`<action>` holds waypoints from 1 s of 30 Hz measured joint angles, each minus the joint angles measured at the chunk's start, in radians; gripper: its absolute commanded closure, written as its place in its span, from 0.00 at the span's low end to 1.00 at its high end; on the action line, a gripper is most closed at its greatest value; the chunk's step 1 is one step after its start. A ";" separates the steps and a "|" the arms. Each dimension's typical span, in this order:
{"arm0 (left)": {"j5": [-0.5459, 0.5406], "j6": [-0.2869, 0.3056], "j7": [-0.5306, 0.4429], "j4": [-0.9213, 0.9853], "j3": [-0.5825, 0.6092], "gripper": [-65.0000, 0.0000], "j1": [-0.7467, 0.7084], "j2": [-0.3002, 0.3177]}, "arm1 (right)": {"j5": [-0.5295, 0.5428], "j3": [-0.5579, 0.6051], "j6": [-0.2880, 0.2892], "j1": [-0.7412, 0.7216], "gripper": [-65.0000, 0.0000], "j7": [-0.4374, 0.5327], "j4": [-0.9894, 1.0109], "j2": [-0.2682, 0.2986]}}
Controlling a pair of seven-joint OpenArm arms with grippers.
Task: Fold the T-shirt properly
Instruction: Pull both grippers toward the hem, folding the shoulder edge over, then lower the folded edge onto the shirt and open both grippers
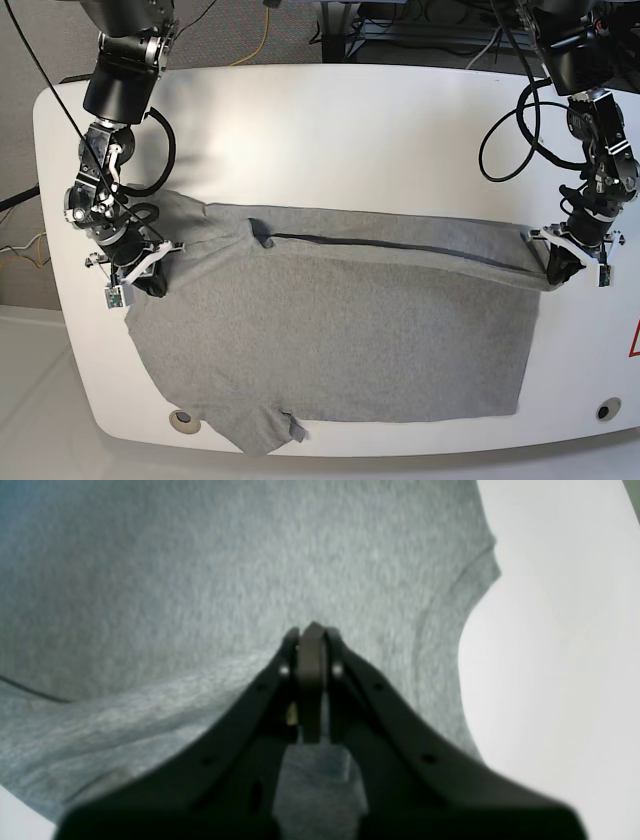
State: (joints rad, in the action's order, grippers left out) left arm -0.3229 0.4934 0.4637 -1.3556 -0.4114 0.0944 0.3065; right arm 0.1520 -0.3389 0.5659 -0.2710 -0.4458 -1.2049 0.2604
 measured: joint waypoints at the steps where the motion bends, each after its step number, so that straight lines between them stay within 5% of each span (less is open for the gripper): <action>1: 0.000 0.000 -0.001 0.001 0.000 1.00 0.001 0.001 | 0.002 0.001 0.000 -0.005 1.00 0.001 0.009 0.000; 7: 0.000 0.000 -0.007 0.012 0.007 1.00 0.008 0.002 | -0.010 0.005 -0.008 -0.011 1.00 -0.003 0.028 -0.003; 13: 0.005 -0.007 0.009 0.047 0.023 0.62 0.031 0.007 | -0.013 0.007 -0.010 0.006 0.79 -0.003 0.001 -0.009; 19: 0.008 -0.009 0.016 0.049 0.033 0.37 0.021 0.007 | -0.014 -0.001 -0.015 0.014 0.48 -0.003 -0.016 -0.011; 30: 0.008 -0.021 0.015 -0.014 0.015 0.35 0.006 0.024 | -0.018 0.008 -0.016 0.046 0.40 -0.006 -0.027 0.012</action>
State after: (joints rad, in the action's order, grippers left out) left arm -0.3145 0.4725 0.4789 -1.3697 -0.3965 0.1001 0.3309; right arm 0.1345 -0.3313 0.5503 -0.2253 -0.4522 -1.2316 0.2722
